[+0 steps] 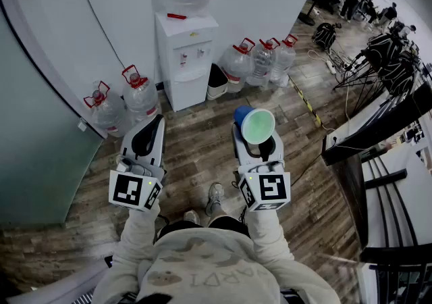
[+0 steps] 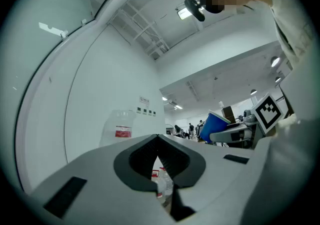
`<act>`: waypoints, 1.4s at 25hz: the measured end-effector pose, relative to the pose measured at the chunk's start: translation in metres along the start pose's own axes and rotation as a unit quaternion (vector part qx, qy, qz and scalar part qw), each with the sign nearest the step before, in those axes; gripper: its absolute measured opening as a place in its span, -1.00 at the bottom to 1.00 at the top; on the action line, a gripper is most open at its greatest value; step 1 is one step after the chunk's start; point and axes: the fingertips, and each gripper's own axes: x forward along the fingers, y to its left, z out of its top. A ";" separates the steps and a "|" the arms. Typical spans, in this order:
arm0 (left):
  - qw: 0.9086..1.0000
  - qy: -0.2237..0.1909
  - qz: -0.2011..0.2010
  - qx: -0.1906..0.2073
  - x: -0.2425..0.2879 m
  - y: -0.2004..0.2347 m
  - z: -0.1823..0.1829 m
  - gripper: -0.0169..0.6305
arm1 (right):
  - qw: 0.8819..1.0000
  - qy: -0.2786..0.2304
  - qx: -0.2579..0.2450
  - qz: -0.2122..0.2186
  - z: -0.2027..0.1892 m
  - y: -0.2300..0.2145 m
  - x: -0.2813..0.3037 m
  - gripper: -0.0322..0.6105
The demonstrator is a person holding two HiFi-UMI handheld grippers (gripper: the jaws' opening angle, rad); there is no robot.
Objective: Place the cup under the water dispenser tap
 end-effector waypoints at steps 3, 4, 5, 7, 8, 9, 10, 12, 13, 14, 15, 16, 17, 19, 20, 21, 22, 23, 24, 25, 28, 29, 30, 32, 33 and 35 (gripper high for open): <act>1.000 -0.002 0.000 -0.003 -0.003 0.004 0.002 -0.93 | 1.000 -0.002 0.000 0.000 0.002 0.004 0.001 -0.16; 1.000 -0.003 0.001 -0.004 -0.003 0.005 0.002 -0.93 | 1.000 -0.003 0.000 -0.001 0.002 0.006 0.001 -0.16; 1.000 -0.004 0.001 -0.004 -0.004 0.006 0.002 -0.93 | 1.000 -0.004 0.000 -0.001 0.002 0.006 0.001 -0.16; 1.000 -0.005 0.001 -0.004 -0.005 0.007 0.002 -0.93 | 1.000 -0.005 0.000 -0.001 0.003 0.007 0.001 -0.16; 1.000 -0.005 0.002 -0.004 -0.005 0.008 0.003 -0.93 | 1.000 -0.006 0.001 -0.001 0.003 0.008 0.002 -0.16; 1.000 -0.006 0.002 -0.003 -0.005 0.009 0.004 -0.93 | 1.000 -0.006 0.001 -0.001 0.004 0.008 0.002 -0.16; 1.000 -0.006 0.002 -0.003 -0.004 0.010 0.005 -0.93 | 1.000 -0.006 0.001 -0.002 0.005 0.008 0.004 -0.16; 1.000 -0.007 0.003 -0.003 -0.003 0.013 0.007 -0.93 | 1.000 -0.008 0.003 -0.004 0.007 0.009 0.006 -0.16; 1.000 -0.008 0.003 -0.003 -0.003 0.015 0.008 -0.93 | 1.000 -0.009 0.006 -0.006 0.007 0.008 0.008 -0.16; 1.000 -0.009 0.004 -0.003 -0.002 0.017 0.007 -0.93 | 1.000 -0.010 0.009 -0.007 0.007 0.008 0.010 -0.16; 1.000 -0.009 0.005 -0.003 0.000 0.018 0.007 -0.93 | 1.000 -0.011 0.011 -0.006 0.007 0.007 0.012 -0.16; 1.000 -0.010 0.006 -0.003 0.002 0.020 0.005 -0.93 | 1.000 -0.012 0.012 -0.005 0.006 0.007 0.015 -0.16; 1.000 -0.010 0.006 -0.004 0.004 0.021 0.003 -0.93 | 1.000 -0.011 0.011 -0.003 0.004 0.006 0.017 -0.16; 1.000 -0.008 0.007 -0.006 0.010 0.023 0.000 -0.93 | 1.000 -0.008 0.011 0.000 0.000 0.003 0.024 -0.16; 1.000 -0.007 0.007 -0.007 0.015 0.025 -0.002 -0.93 | 1.000 -0.007 0.012 0.002 -0.002 0.001 0.029 -0.16; 1.000 -0.007 0.008 -0.007 0.019 0.027 -0.004 -0.93 | 1.000 -0.006 0.013 0.004 -0.004 -0.001 0.035 -0.16; 1.000 -0.006 0.008 -0.007 0.025 0.029 -0.006 -0.93 | 1.000 -0.005 0.014 0.006 -0.006 -0.003 0.041 -0.16; 1.000 -0.006 0.010 -0.006 0.030 0.032 -0.008 -0.93 | 1.000 -0.005 0.014 0.009 -0.008 -0.005 0.049 -0.16; 1.000 -0.006 0.012 -0.006 0.036 0.036 -0.010 -0.93 | 1.000 -0.004 0.014 0.011 -0.010 -0.007 0.057 -0.16; 1.000 -0.005 0.015 -0.007 0.042 0.041 -0.013 -0.93 | 1.000 -0.004 0.014 0.014 -0.012 -0.008 0.066 -0.16; 1.000 -0.006 0.023 -0.009 0.063 0.058 -0.018 -0.93 | 1.000 -0.007 0.010 0.022 -0.014 -0.015 0.097 -0.16; 1.000 -0.006 0.026 -0.009 0.072 0.063 -0.019 -0.93 | 1.000 -0.008 0.010 0.025 -0.014 -0.019 0.108 -0.16; 1.000 -0.006 0.028 -0.009 0.082 0.068 -0.020 -0.93 | 1.000 -0.009 0.009 0.029 -0.013 -0.023 0.119 -0.16; 1.000 -0.006 0.030 -0.008 0.102 0.076 -0.022 -0.93 | 0.999 -0.010 0.007 0.035 -0.012 -0.031 0.141 -0.16; 0.999 -0.007 0.031 -0.006 0.112 0.079 -0.022 -0.93 | 0.999 -0.011 0.006 0.039 -0.012 -0.036 0.152 -0.16; 0.999 -0.011 0.033 -0.004 0.132 0.085 -0.023 -0.93 | 0.999 -0.012 0.006 0.045 -0.012 -0.046 0.172 -0.16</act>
